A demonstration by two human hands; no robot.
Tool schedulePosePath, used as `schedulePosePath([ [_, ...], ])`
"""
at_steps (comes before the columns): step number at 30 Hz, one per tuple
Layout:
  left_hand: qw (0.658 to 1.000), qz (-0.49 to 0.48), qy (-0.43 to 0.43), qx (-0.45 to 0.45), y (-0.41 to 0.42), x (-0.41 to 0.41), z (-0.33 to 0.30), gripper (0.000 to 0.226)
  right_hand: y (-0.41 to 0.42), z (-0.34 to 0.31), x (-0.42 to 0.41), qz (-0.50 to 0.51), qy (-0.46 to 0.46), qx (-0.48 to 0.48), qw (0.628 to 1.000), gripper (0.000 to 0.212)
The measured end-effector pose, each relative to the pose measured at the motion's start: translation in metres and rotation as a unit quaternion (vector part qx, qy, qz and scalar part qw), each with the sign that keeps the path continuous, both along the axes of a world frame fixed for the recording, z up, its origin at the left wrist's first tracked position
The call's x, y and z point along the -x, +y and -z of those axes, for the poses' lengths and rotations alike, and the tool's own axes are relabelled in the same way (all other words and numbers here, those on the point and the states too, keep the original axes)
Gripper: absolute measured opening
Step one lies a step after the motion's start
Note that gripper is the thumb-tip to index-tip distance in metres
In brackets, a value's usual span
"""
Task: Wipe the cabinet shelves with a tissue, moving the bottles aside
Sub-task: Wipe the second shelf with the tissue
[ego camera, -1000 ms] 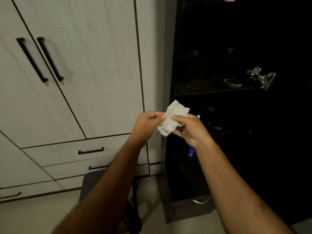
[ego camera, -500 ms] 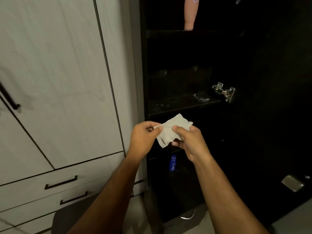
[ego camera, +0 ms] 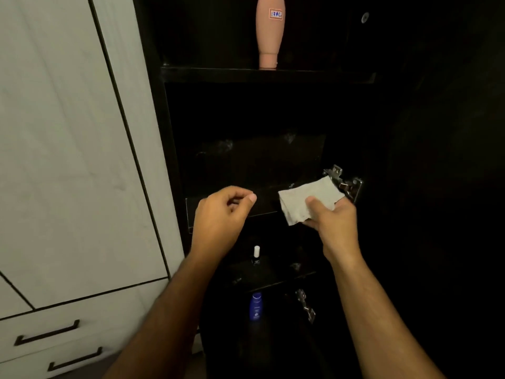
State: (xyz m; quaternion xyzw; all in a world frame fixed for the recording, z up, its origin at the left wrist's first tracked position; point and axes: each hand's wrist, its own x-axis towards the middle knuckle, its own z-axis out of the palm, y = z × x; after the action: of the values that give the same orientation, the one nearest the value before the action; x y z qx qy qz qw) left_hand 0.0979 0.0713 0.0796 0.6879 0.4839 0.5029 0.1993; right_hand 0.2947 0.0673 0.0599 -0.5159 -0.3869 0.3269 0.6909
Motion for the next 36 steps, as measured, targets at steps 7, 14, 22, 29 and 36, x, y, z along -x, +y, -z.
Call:
schedulePosePath([
  [7, 0.998, -0.044, 0.030, -0.020, 0.027, -0.010, 0.000, 0.005, 0.052, -0.014, -0.021, 0.138, -0.418, -0.052, 0.896, 0.009],
  [14, 0.998, -0.039, 0.013, -0.040, 0.044, 0.001, 0.002, 0.006, 0.051, 0.018, 0.004, -0.061, -0.558, -0.002, 0.828, 0.035],
  [22, 1.000, 0.011, 0.026, 0.012, 0.061, 0.012, 0.005, 0.006, 0.035, 0.008, 0.004, -0.082, -0.656, 0.142, 0.737, 0.084],
  [29, 0.998, 0.050, 0.038, 0.020, 0.071, 0.015, 0.003, 0.008, 0.072, -0.005, 0.039, -0.123, -0.654, 0.230, 0.710, 0.074],
  [36, 0.996, 0.078, 0.016, 0.030, 0.077, 0.014, 0.007, 0.010, 0.037, -0.002, 0.012, -0.112, -0.672, 0.251, 0.688, 0.067],
])
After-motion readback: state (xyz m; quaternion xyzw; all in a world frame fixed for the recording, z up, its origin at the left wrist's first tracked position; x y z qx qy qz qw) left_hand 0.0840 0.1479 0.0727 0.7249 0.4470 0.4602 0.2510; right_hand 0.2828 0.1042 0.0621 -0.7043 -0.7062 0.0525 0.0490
